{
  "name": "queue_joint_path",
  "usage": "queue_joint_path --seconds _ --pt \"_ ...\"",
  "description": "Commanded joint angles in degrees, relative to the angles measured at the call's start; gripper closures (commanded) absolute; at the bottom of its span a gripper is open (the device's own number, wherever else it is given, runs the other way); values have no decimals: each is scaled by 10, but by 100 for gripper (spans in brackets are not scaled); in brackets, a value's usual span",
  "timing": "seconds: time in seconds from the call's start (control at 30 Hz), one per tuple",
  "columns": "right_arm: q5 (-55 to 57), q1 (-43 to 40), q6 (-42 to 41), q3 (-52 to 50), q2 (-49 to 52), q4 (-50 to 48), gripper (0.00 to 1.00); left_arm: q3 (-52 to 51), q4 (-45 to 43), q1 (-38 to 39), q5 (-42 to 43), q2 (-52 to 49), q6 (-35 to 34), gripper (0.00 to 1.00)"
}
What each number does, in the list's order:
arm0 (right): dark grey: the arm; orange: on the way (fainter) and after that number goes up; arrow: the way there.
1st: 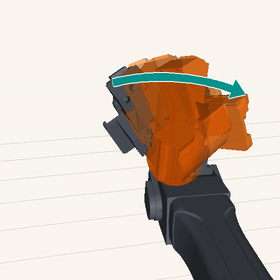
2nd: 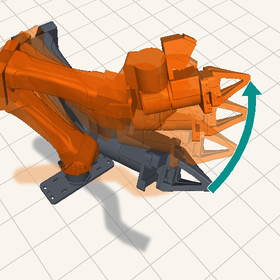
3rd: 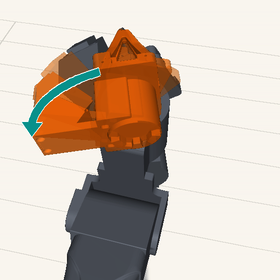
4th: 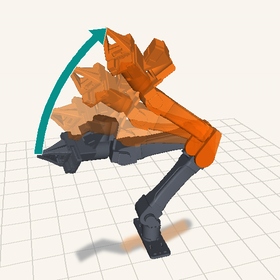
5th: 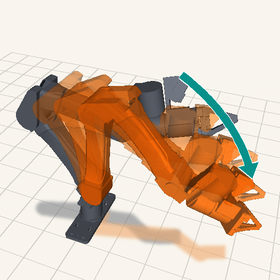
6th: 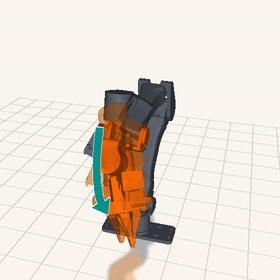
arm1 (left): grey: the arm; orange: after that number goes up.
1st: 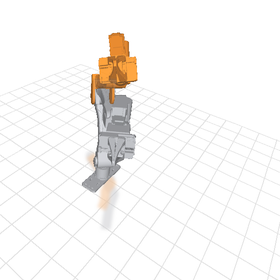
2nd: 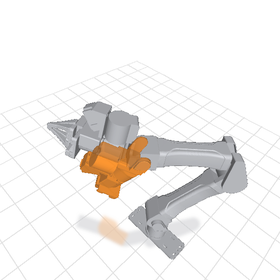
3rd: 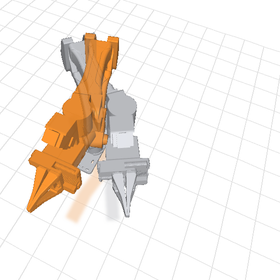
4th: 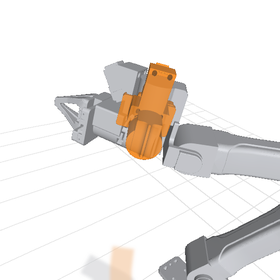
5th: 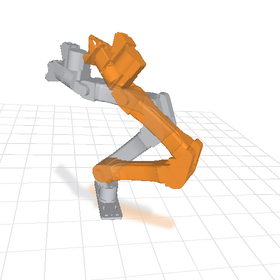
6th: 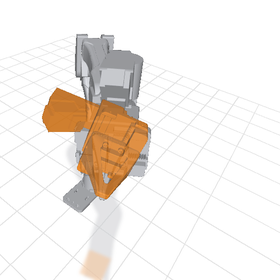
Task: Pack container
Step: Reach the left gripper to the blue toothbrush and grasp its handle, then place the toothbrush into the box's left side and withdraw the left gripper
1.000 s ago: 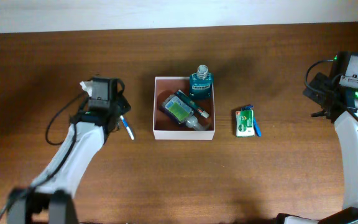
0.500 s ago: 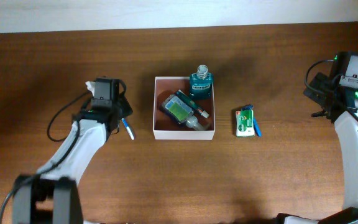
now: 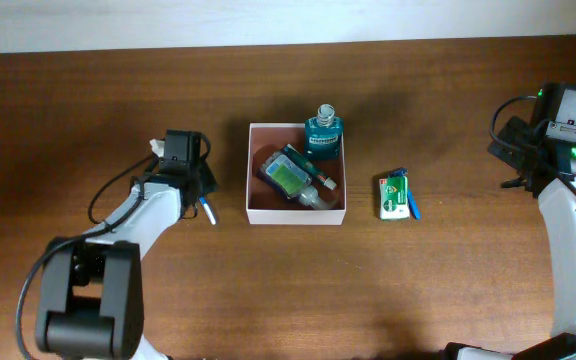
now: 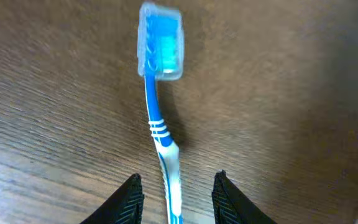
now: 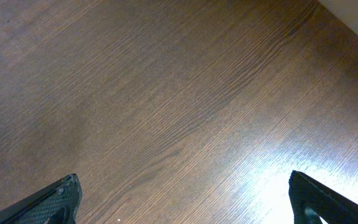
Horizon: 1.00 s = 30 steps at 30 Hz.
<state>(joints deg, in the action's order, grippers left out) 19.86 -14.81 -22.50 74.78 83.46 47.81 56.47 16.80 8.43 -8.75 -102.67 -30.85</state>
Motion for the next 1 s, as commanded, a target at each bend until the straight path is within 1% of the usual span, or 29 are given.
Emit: queue_joint_path --seconds 0.0,0.03,0.07,0.1,0.13,0.27,0.33,0.37,0.4,0.43,0.5,0.53,0.63,0.77,0.87,0.97 --pt "1 -2 -5 5 -14 0 1 -3 -8 -2 4 -38 0 63" --pt "1 -2 -5 5 -14 0 1 -3 -10 -2 4 -42 0 64" --pt "1 -2 -5 5 -14 0 1 -3 -10 -2 4 -43 1 77" --pt "1 -2 -5 5 -14 0 1 -3 -10 -2 4 -42 1 87" --pt "1 -2 -5 5 -14 0 1 -3 -12 -2 4 -42 1 93" --pt "1 -2 -5 5 -14 0 1 1 -12 -3 3 -32 2 93" --pt "1 -2 -5 5 -14 0 1 5 -12 -3 4 -19 15 93" --pt "1 -2 -5 5 -14 0 1 10 -11 -3 4 -2 23 94" --pt "1 -2 -5 5 -14 0 2 12 -11 -3 5 14 27 98" --pt "1 -2 -5 5 -14 0 1 14 -11 0 21 43 43 99" --pt "1 -2 -5 5 -14 0 1 15 -12 5 37 78 58 99" --pt "1 -2 -5 5 -14 0 1 15 -12 18 40 128 76 99" --pt "1 -2 -5 5 -14 0 1 15 -12 44 40 190 87 99" --pt "1 -2 -5 5 -14 0 1 15 -28 104 40 267 87 99" --pt "1 -2 -5 5 -14 0 1 15 -40 147 39 266 87 99" --pt "1 -2 -5 5 -14 0 1 15 -48 180 29 230 87 99"
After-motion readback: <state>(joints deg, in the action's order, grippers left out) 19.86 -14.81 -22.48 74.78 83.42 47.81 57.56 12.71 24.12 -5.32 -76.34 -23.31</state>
